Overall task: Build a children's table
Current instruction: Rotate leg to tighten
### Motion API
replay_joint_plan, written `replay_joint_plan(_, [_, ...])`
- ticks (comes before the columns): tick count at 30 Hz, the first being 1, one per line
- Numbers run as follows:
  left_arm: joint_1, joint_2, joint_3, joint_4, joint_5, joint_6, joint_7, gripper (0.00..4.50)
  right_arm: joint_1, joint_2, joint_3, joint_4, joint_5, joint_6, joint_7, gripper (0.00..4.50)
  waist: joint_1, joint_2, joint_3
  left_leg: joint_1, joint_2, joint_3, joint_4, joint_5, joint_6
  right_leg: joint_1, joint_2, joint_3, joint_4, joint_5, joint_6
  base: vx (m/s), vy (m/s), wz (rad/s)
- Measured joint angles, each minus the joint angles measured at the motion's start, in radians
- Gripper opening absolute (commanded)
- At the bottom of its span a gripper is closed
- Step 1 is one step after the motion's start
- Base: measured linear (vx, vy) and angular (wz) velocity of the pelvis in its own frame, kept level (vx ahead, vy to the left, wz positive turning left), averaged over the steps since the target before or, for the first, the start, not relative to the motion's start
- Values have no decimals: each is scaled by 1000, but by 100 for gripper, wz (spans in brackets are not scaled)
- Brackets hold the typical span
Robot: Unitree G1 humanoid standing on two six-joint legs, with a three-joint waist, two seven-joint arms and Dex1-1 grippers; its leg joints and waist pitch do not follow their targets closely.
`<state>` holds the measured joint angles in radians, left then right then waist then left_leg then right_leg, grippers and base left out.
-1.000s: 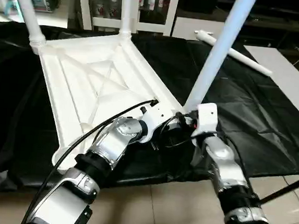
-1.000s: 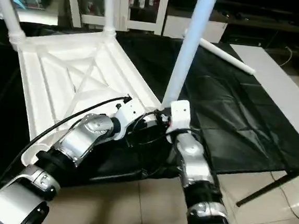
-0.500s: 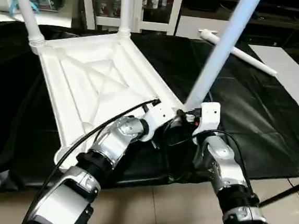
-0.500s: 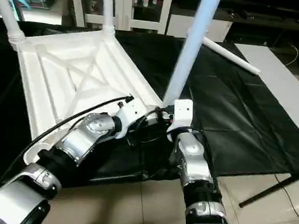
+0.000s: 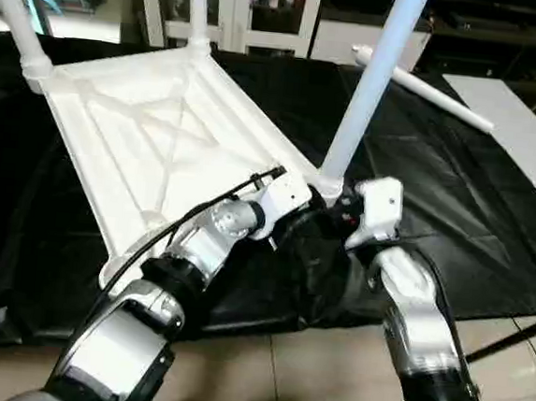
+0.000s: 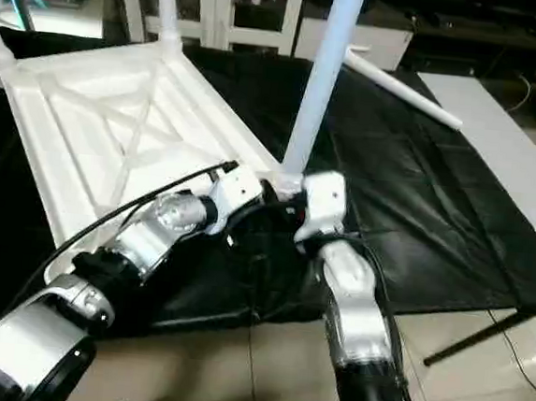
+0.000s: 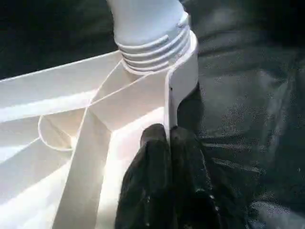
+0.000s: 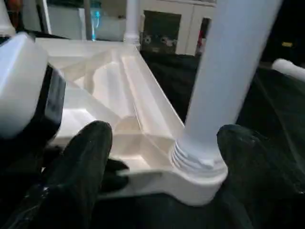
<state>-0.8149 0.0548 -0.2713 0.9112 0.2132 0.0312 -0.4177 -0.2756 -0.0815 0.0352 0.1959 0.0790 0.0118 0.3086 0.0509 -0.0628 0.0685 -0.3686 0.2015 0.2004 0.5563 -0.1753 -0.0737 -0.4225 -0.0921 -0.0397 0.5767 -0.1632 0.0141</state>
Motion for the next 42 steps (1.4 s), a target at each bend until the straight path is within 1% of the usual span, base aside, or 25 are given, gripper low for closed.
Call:
replay_joint_plan(1, [3,-4,19,4,-21,-14,6,59,26,-7,-2,-28,2,15,-5,386,1,-3,2,-1,0,0,0,0,0,-1,0,0,0,0,0,0,0,0])
replay_joint_plan(2, [5,-6,29,5,-32,-19,7,76,47,-12,-5,-52,3,26,-10,386,1,-5,3,-2,0,-1,1,0,0,-1,0,0,0,0,-1,0,0,0])
replay_joint_plan(3, [10,-8,38,5,-45,-28,8,89,69,-15,-8,-78,3,33,-15,386,2,-5,3,-2,0,0,1,0,0,-1,0,0,0,1,-1,0,0,0])
replay_joint_plan(4, [16,-8,49,5,-60,-39,10,89,88,-18,-10,-99,4,40,-19,386,1,-5,3,-2,0,0,3,0,0,-1,0,0,0,2,-3,0,0,0])
replay_joint_plan(6, [21,-10,67,0,-76,-45,9,96,101,-20,-15,-113,3,51,-21,386,-1,-5,3,-3,0,0,3,0,0,-1,0,0,0,3,-4,0,0,0])
replay_joint_plan(7, [27,-11,78,-7,-90,-45,9,108,105,-20,-18,-120,3,54,-22,386,0,-5,3,-3,0,0,3,0,0,-2,0,0,0,3,-4,0,0,0])
replay_joint_plan(8, [42,-10,97,-35,-112,-44,-3,120,114,-20,-26,-133,4,59,-26,386,1,-5,3,-4,0,-1,3,0,0,-3,0,0,0,3,-4,0,0,0])
replay_joint_plan(9, [56,-9,108,-58,-129,-44,-16,120,118,-21,-31,-140,4,63,-29,386,2,-5,3,-5,0,-1,2,0,0,-4,0,-1,0,3,-4,0,0,0])
replay_joint_plan(11, [88,2,133,-126,-179,-30,-78,142,118,-28,-37,-153,10,71,-30,386,4,-5,3,-8,1,0,2,1,1,-8,0,-1,1,3,-5,0,0,0])
replay_joint_plan(13, [114,24,141,-189,-213,-12,-145,150,118,-43,-46,-162,18,84,-26,386,11,-6,3,-14,1,0,5,3,6,-13,0,-1,2,3,-5,0,0,0])
replay_joint_plan(15, [147,64,122,-258,-227,11,-229,167,120,-56,-48,-173,39,108,-8,386,11,-6,3,-15,1,0,7,2,7,-14,1,-1,2,3,-5,0,0,0])
replay_joint_plan(17, [199,132,73,-348,-245,52,-360,167,130,-87,-50,-189,59,128,26,386,11,-6,3,-15,2,0,8,1,8,-14,1,-1,3,3,-5,0,0,0])
replay_joint_plan(19, [243,182,32,-413,-257,101,-457,167,134,-97,-68,-191,70,140,40,386,11,-6,3,-15,2,1,10,2,8,-14,1,0,4,4,-6,0,0,0])
replay_joint_plan(21, [254,194,28,-421,-257,129,-486,167,136,-98,-71,-191,74,141,43,386,13,-6,3,-15,2,1,12,1,6,-13,0,0,6,4,-6,0,0,0])
replay_joint_plan(24, [252,202,9,-415,-229,135,-491,167,137,-93,-62,-191,76,150,52,386,14,-6,3,-15,3,1,15,0,2,-12,0,1,8,5,-7,0,0,0])
replay_joint_plan(28, [207,175,-19,-328,-159,118,-425,167,146,-92,-38,-194,76,157,53,386,13,-6,3,-15,3,0,17,0,1,-11,0,1,8,9,-6,0,0,0])
replay_joint_plan(29, [193,162,-22,-301,-145,117,-388,167,146,-91,-30,-194,76,161,53,386,12,-6,3,-15,3,0,18,1,1,-11,0,1,8,10,-5,0,0,0])
replay_joint_plan(33, [128,106,-18,-207,-120,90,-230,167,147,-90,-30,-195,76,165,51,386,9,-6,3,-16,3,-1,18,3,0,-12,0,0,8,13,-1,0,0,0])
replay_joint_plan(34, [112,96,-16,-190,-116,74,-200,167,149,-90,-31,-195,76,165,50,386,9,-6,3,-16,3,-1,18,3,0,-12,0,0,8,13,0,0,0,0])
replay_joint_plan(37, [52,49,-10,-87,-53,-33,3,167,152,-90,-31,-196,76,167,49,386,7,-6,3,-17,4,-2,19,3,0,-13,1,0,8,15,2,0,0,0])
replay_joint_plan(38, [39,46,-6,-79,-47,-54,38,167,153,-90,-31,-196,76,167,49,386,7,-6,3,-16,4,-2,19,3,0,-12,1,0,8,15,2,0,0,0])
replay_joint_plan(41, [12,26,22,-76,-45,-101,88,167,162,-90,-29,-196,76,170,47,386,11,-5,3,-17,4,-2,20,3,0,-12,1,0,8,15,1,0,0,0])
replay_joint_plan(42, [17,19,32,-83,-59,-107,77,167,162,-90,-29,-196,76,171,46,386,12,-5,2,-17,4,-2,21,4,1,-12,1,0,8,17,-2,0,0,0])
